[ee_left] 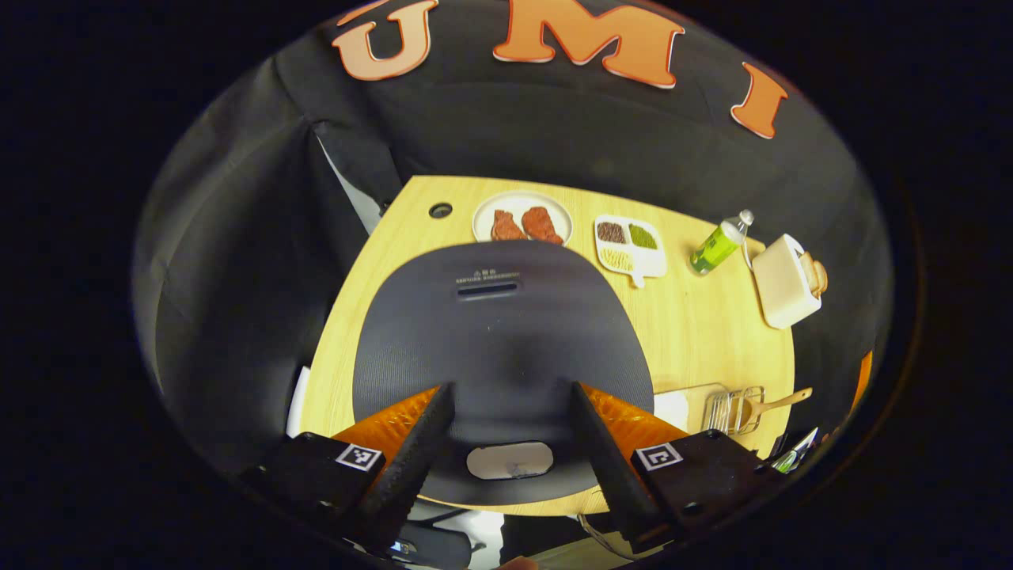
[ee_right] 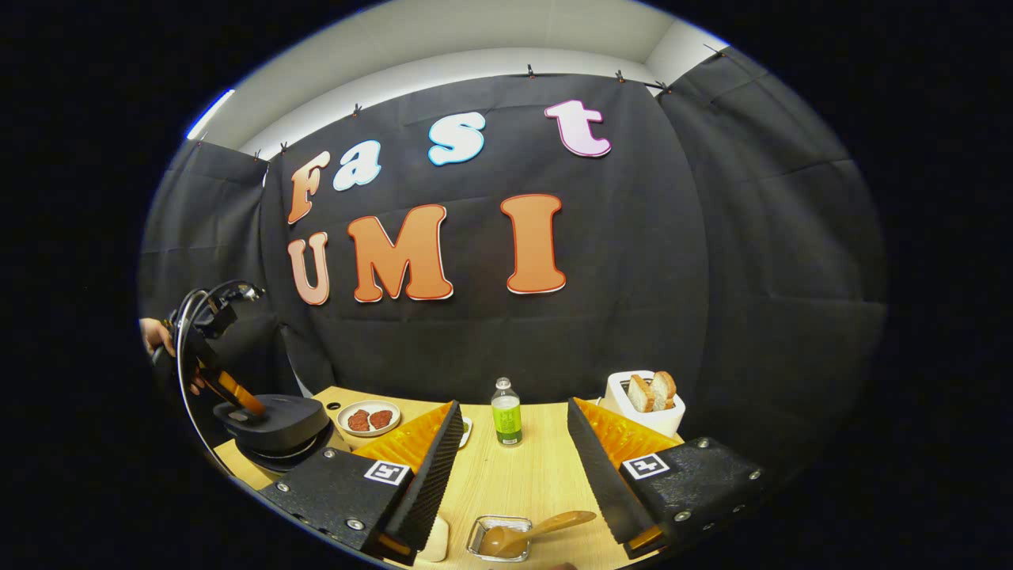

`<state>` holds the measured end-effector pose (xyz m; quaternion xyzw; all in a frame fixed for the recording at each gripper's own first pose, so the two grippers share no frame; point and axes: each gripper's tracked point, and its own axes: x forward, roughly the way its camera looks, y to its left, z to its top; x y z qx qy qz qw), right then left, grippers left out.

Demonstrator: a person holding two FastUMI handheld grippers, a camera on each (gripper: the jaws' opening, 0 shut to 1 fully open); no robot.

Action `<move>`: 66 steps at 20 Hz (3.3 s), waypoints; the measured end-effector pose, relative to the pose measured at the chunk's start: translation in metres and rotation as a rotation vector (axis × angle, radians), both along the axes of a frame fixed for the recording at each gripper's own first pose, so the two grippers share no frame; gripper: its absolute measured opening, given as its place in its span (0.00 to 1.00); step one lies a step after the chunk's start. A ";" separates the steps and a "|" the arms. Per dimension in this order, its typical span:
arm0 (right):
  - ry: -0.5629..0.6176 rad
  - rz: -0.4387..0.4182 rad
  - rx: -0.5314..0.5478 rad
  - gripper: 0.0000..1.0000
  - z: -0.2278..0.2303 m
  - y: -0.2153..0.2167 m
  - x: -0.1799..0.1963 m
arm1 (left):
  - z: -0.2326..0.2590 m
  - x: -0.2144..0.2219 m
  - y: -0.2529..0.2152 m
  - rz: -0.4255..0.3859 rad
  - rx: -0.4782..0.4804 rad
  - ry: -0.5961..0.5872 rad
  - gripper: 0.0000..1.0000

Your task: Close the left gripper, press the button to open the rice cooker; take a wooden spoon from the chopstick holder with the right hand, scoop a spoonful of rice and pour it into the rice cooker, then put the wooden spoon back into the chopstick holder.

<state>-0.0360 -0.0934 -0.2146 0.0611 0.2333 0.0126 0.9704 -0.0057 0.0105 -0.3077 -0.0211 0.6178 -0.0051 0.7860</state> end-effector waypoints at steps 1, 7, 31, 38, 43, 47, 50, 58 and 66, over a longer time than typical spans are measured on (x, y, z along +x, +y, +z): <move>0.010 0.005 0.000 0.83 -0.002 0.002 -0.001 | -0.009 -0.004 -0.001 -0.007 0.006 0.025 0.99; 0.026 0.025 -0.007 0.83 -0.008 0.012 -0.003 | -0.021 -0.007 -0.004 -0.025 0.007 0.093 1.00; -0.108 0.024 -0.019 0.83 0.059 0.043 0.032 | 0.076 0.021 -0.045 -0.104 0.038 -0.703 0.98; -0.207 0.011 -0.068 0.83 0.098 0.045 0.038 | 0.184 0.039 -0.051 -0.080 0.050 -1.028 1.00; -0.281 0.005 -0.097 0.83 0.127 0.049 0.042 | 0.240 0.033 -0.052 -0.061 0.033 -1.192 1.00; -0.332 -0.009 -0.113 0.74 0.143 0.050 0.043 | 0.263 0.027 -0.059 -0.050 0.013 -1.284 1.00; -0.335 0.002 -0.113 0.92 0.142 0.054 0.041 | 0.262 0.021 -0.069 -0.063 -0.004 -1.292 1.00; -0.316 0.016 -0.107 0.89 0.136 0.064 0.043 | 0.251 0.014 -0.082 -0.106 -0.006 -1.262 0.98; -0.293 0.014 -0.109 0.89 0.127 0.065 0.046 | 0.240 0.019 -0.077 -0.097 -0.011 -1.224 1.00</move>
